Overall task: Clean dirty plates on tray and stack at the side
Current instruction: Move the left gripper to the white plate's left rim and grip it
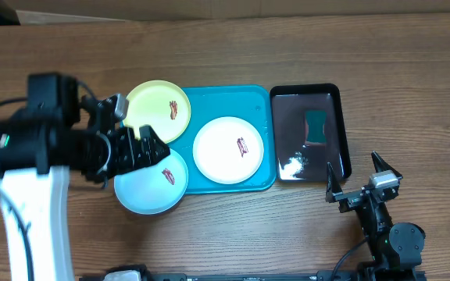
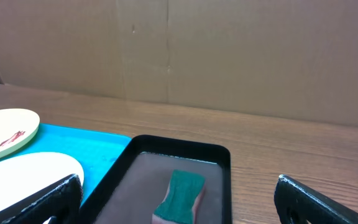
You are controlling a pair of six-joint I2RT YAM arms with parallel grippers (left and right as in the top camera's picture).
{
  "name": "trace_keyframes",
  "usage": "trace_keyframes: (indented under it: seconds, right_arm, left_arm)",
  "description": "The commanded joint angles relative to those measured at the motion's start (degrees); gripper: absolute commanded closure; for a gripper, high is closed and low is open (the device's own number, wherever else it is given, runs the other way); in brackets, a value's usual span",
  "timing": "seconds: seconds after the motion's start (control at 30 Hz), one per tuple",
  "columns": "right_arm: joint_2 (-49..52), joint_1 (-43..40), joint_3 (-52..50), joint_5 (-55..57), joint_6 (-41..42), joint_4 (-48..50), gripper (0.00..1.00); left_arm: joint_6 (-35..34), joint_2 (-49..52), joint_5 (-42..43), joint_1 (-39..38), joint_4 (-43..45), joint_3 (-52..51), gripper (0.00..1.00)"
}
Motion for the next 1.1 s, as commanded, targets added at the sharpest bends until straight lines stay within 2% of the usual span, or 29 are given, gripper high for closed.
trace_keyframes:
  seconds: [0.0, 0.03, 0.07, 0.2, 0.27, 0.33, 0.53, 0.6, 0.67, 0.7, 0.73, 0.77, 0.87, 1.0, 1.07]
  right_arm:
    - [-0.4, -0.2, -0.6, 0.1, 0.0, 0.3, 0.0]
    - [-0.4, -0.2, -0.6, 0.1, 0.0, 0.3, 0.0]
    - [-0.4, -0.2, -0.6, 0.1, 0.0, 0.3, 0.0]
    - [-0.4, -0.2, -0.6, 0.1, 0.0, 0.3, 0.0]
    - [-0.4, -0.2, -0.6, 0.1, 0.0, 0.3, 0.0]
    - [-0.4, -0.2, -0.6, 0.1, 0.0, 0.3, 0.0]
    - [-0.4, -0.2, -0.6, -3.0, 0.7, 6.7, 0.0]
    - [-0.4, -0.2, -0.6, -8.8, 0.7, 7.8, 0.0]
    - [-0.4, -0.2, -0.6, -13.9, 0.7, 7.6, 0.0]
    - [-0.4, -0.2, -0.6, -16.0, 1.8, 7.6, 0.0]
    - [-0.4, -0.2, -0.6, -16.3, 4.9, 7.6, 0.0]
    - [-0.4, -0.2, -0.6, -16.0, 8.6, 7.5, 0.0]
    - [-0.4, -0.2, 0.4, -12.6, 17.1, 3.6, 0.0]
    - [1.7, -0.2, 8.6, -11.4, 18.3, -4.1, 0.0]
    - [6.8, -0.2, 17.7, -11.4, 18.3, -7.3, 0.0]
  left_arm:
    - [0.9, 4.6, 2.8, -0.9, -0.4, -1.1, 0.15]
    - [0.9, 5.6, 2.3, -1.3, -0.4, -1.9, 0.04]
    - [0.8, 6.5, 1.4, -1.8, -0.4, -2.7, 0.0]
    - [0.7, 9.6, -1.4, -4.1, 1.2, -6.2, 0.0]
    - [0.9, 10.8, -1.4, -5.2, 4.3, -8.2, 0.07]
    - [0.8, 11.7, -1.4, -6.0, 7.9, -9.9, 0.08]
    - [0.7, 15.1, -1.4, -6.4, 14.4, -10.8, 0.1]
    - [0.7, 16.1, -1.2, -6.4, 15.9, -10.8, 0.21]
    - [0.6, 16.9, -0.8, -6.4, 16.9, -10.8, 0.41]
    - [0.7, 17.3, -0.5, -6.4, 17.2, -10.8, 0.57]
    - [0.7, 17.6, 0.1, -6.4, 17.3, -10.8, 0.82]
    - [0.7, 17.8, 0.1, -6.4, 17.3, -10.8, 0.96]
    - [0.7, 17.9, 0.0, -6.4, 17.4, -10.8, 0.96]
    - [0.7, 17.9, 0.0, -6.8, 17.6, -10.8, 0.96]
    - [0.7, 17.9, -0.2, -7.2, 18.2, -10.8, 0.96]
